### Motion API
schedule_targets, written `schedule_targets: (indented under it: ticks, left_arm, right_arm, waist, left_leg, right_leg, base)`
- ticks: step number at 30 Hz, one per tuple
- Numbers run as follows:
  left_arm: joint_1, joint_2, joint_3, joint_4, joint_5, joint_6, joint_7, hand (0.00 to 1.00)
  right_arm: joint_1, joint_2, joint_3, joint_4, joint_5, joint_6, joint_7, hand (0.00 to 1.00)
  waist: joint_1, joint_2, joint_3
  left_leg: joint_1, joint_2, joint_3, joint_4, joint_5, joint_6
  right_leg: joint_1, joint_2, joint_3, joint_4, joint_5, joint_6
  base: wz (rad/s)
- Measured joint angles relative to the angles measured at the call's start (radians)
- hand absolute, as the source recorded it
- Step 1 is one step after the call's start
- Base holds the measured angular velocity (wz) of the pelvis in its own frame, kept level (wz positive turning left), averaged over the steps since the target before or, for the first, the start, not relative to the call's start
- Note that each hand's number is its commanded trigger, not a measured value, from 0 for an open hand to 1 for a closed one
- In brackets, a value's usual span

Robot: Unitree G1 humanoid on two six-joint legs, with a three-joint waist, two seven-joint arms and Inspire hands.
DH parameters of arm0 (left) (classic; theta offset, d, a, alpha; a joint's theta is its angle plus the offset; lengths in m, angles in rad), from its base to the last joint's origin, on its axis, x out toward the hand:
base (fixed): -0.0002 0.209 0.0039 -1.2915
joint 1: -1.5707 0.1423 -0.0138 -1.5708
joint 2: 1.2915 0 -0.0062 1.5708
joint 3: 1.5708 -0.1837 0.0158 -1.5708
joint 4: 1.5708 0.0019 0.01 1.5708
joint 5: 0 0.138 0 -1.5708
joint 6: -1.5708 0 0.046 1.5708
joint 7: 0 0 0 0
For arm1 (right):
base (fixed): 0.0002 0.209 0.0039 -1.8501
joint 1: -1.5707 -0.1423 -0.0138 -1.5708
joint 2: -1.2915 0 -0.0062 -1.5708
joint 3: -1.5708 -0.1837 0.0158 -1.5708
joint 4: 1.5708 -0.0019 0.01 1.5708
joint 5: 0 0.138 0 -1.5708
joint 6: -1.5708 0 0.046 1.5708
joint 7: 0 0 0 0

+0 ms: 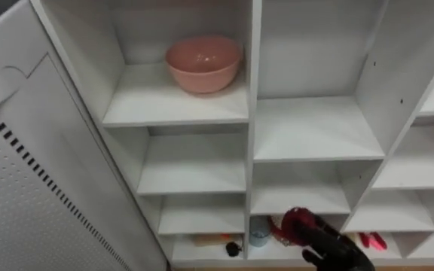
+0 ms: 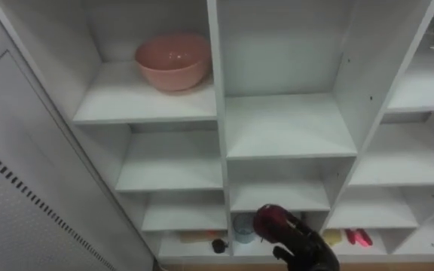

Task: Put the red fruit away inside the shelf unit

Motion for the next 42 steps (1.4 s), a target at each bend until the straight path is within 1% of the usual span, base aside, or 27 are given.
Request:
schedule_targets:
  ticks: [1,2,3,5,7,9,10,11,13,15,17,19,22,24,27,29,31,32,36,37,38,41,42]
  left_arm:
    - [-0.002,0.000,-0.001,-0.001,-0.020,0.000,0.011,0.00]
    - [-0.002,0.000,-0.002,0.000,-0.044,-0.002,0.016,0.00]
    - [-0.002,0.000,-0.006,0.001,-0.059,-0.002,0.017,0.00]
    - [-0.003,0.000,-0.035,0.002,-0.094,-0.002,0.023,0.00]
    - [-0.004,0.001,-0.048,0.002,-0.095,0.001,0.033,0.00]
    - [-0.009,0.004,-0.082,0.003,-0.094,0.003,0.040,0.00]
    - [-0.014,0.004,-0.102,0.003,-0.094,0.006,0.040,0.00]
    - [-0.021,0.003,-0.123,0.003,-0.093,0.010,0.040,0.00]
    - [-0.035,0.005,-0.154,0.003,-0.093,0.019,0.040,0.00]
    - [-0.049,0.006,-0.156,0.003,-0.092,0.021,0.041,0.00]
    - [-0.061,0.006,-0.179,0.003,-0.092,0.028,0.040,0.00]
    - [-0.070,0.006,-0.200,0.003,-0.093,0.036,0.040,0.00]
    - [-0.077,0.004,-0.232,0.003,-0.092,0.038,0.041,0.00]
    - [-0.077,0.004,-0.236,0.003,-0.093,0.038,0.041,0.00]
    - [-0.076,0.005,-0.242,0.004,-0.092,0.039,0.043,0.00]
    - [-0.076,0.004,-0.241,0.005,-0.093,0.039,0.052,0.00]
    - [-0.076,0.006,-0.241,0.009,-0.092,0.039,0.057,0.00]
    - [-0.076,0.006,-0.240,0.010,-0.092,0.039,0.058,0.00]
    - [-0.076,0.006,-0.237,0.009,-0.082,0.039,0.061,0.00]
    - [-0.076,0.006,-0.232,0.009,-0.081,0.038,0.063,0.00]
    - [-0.076,0.006,-0.232,0.009,-0.081,0.038,0.069,0.00]
    - [-0.067,0.006,-0.233,0.009,-0.081,0.038,0.079,0.00]
    - [-0.066,0.007,-0.233,0.009,-0.081,0.039,0.079,0.00]
  right_arm:
    - [-0.026,-0.001,-0.013,0.025,0.052,0.000,-0.002,1.00]
    - [-0.056,-0.001,-0.026,0.054,0.086,0.000,-0.003,1.00]
    - [-0.066,-0.001,-0.035,0.066,0.104,0.000,-0.004,1.00]
    - [-0.099,-0.011,-0.067,0.089,0.172,-0.002,-0.017,1.00]
    - [-0.113,-0.021,-0.082,0.100,0.230,-0.003,-0.022,1.00]
    - [-0.146,-0.039,-0.082,0.138,0.287,-0.002,-0.025,1.00]
    - [-0.165,-0.049,-0.083,0.154,0.312,-0.004,-0.025,1.00]
    - [-0.174,-0.060,-0.084,0.158,0.327,-0.005,-0.027,1.00]
    - [-0.180,-0.074,-0.084,0.158,0.338,-0.007,-0.035,1.00]
    - [-0.206,-0.087,-0.085,0.158,0.356,-0.007,-0.044,1.00]
    - [-0.244,-0.091,-0.102,0.159,0.374,-0.018,-0.067,1.00]
    - [-0.264,-0.091,-0.104,0.164,0.389,-0.026,-0.087,1.00]
    - [-0.291,-0.090,-0.109,0.169,0.420,-0.027,-0.121,1.00]
    - [-0.313,-0.092,-0.123,0.169,0.429,-0.032,-0.149,1.00]
    - [-0.366,-0.097,-0.141,0.166,0.453,-0.053,-0.203,1.00]
    - [-0.399,-0.117,-0.143,0.166,0.468,-0.063,-0.233,1.00]
    - [-0.412,-0.127,-0.143,0.164,0.471,-0.079,-0.255,1.00]
    - [-0.418,-0.133,-0.144,0.163,0.471,-0.086,-0.268,1.00]
    - [-0.422,-0.145,-0.160,0.151,0.464,-0.095,-0.322,1.00]
    - [-0.423,-0.154,-0.160,0.150,0.454,-0.095,-0.338,1.00]
    - [-0.425,-0.162,-0.159,0.150,0.445,-0.101,-0.348,1.00]
    - [-0.436,-0.164,-0.159,0.150,0.420,-0.112,-0.362,1.00]
    - [-0.440,-0.167,-0.159,0.150,0.415,-0.118,-0.366,0.51]
  waist:
    - [0.003,-0.001,0.0006]
    - [0.003,-0.001,0.0009]
    - [0.004,-0.002,0.0008]
    - [0.004,-0.002,0.0017]
    - [0.005,-0.002,0.0023]
    - [0.009,-0.005,0.0060]
    - [0.014,-0.005,0.0098]
    - [0.023,-0.006,0.0125]
    - [0.030,-0.006,0.0132]
    - [0.032,-0.009,0.0150]
    - [0.031,-0.013,0.0175]
    - [0.032,-0.013,0.0176]
    - [0.031,-0.013,0.0177]
    - [0.031,-0.014,0.0177]
    - [0.029,-0.014,0.0176]
    - [0.028,-0.018,0.0182]
    - [0.030,-0.020,0.0178]
    - [0.029,-0.025,0.0168]
    - [0.024,-0.029,0.0160]
    - [0.025,-0.029,0.0156]
    - [0.027,-0.030,0.0153]
    - [0.027,-0.030,0.0152]
    - [0.026,-0.030,0.0152]
  left_leg:
    - [-0.024,-0.002,-0.001,0.014,0.000,0.000]
    - [-0.049,-0.003,-0.001,0.028,0.000,0.000]
    - [-0.060,-0.004,-0.001,0.033,0.000,0.000]
    - [-0.108,-0.009,-0.006,0.058,0.000,0.000]
    - [-0.144,-0.010,-0.011,0.080,-0.002,0.002]
    - [-0.182,-0.010,-0.009,0.106,-0.005,0.003]
    - [-0.211,-0.008,-0.006,0.126,-0.013,0.004]
    - [-0.238,-0.005,-0.003,0.151,-0.020,0.004]
    - [-0.279,0.004,-0.003,0.183,-0.033,0.004]
    - [-0.332,0.005,-0.003,0.221,-0.044,0.004]
    - [-0.385,0.003,-0.001,0.261,-0.046,0.003]
    - [-0.409,0.002,-0.002,0.283,-0.052,0.001]
    - [-0.436,0.001,-0.002,0.305,-0.054,-0.002]
    - [-0.455,0.002,-0.002,0.318,-0.057,-0.006]
    - [-0.490,0.003,-0.002,0.337,-0.058,-0.011]
    - [-0.504,0.000,-0.004,0.347,-0.057,-0.012]
    - [-0.509,0.002,-0.005,0.354,-0.059,-0.015]
    - [-0.513,0.002,-0.005,0.357,-0.060,-0.017]
    - [-0.533,0.006,-0.017,0.376,-0.063,-0.022]
    - [-0.542,0.007,-0.022,0.389,-0.065,-0.022]
    - [-0.547,0.007,-0.027,0.399,-0.074,-0.022]
    - [-0.553,0.010,-0.027,0.414,-0.078,-0.021]
    - [-0.554,0.008,-0.027,0.417,-0.079,-0.019]
  right_leg:
    - [-0.026,-0.003,0.002,0.011,-0.002,-0.001]
    - [-0.048,-0.013,-0.001,0.024,-0.004,-0.004]
    - [-0.059,-0.014,-0.002,0.027,-0.005,-0.005]
    - [-0.103,-0.016,-0.003,0.048,-0.007,-0.005]
    - [-0.133,-0.019,-0.006,0.064,-0.008,-0.006]
    - [-0.170,-0.018,0.002,0.086,-0.009,-0.006]
    - [-0.195,-0.016,0.002,0.100,-0.009,-0.007]
    - [-0.220,-0.015,0.004,0.117,-0.010,-0.009]
    - [-0.255,-0.015,0.003,0.139,-0.013,-0.013]
    - [-0.309,-0.017,0.006,0.174,-0.019,-0.017]
    - [-0.366,-0.029,0.008,0.219,-0.024,-0.025]
    - [-0.390,-0.035,0.005,0.244,-0.032,-0.031]
    - [-0.415,-0.041,0.005,0.272,-0.045,-0.036]
    - [-0.434,-0.050,0.002,0.288,-0.052,-0.040]
    - [-0.470,-0.051,0.003,0.308,-0.056,-0.044]
    - [-0.485,-0.051,0.002,0.326,-0.060,-0.054]
    - [-0.486,-0.049,0.001,0.329,-0.063,-0.056]
    - [-0.491,-0.050,0.000,0.333,-0.065,-0.057]
    - [-0.498,-0.053,-0.018,0.341,-0.071,-0.063]
    - [-0.500,-0.054,-0.027,0.348,-0.075,-0.066]
    - [-0.503,-0.053,-0.027,0.355,-0.077,-0.065]
    - [-0.505,-0.051,-0.028,0.362,-0.077,-0.065]
    - [-0.505,-0.050,-0.028,0.364,-0.078,-0.063]
  base:
    - [0.09]
    - [0.10]
    - [0.10]
    - [0.13]
    - [0.10]
    - [0.01]
    - [-0.09]
    - [-0.08]
    - [0.02]
    - [0.02]
    - [0.03]
    - [0.08]
    - [0.09]
    - [0.07]
    - [0.02]
    - [0.07]
    - [0.07]
    - [0.05]
    - [0.08]
    - [0.04]
    - [0.00]
    - [-0.03]
    - [0.00]
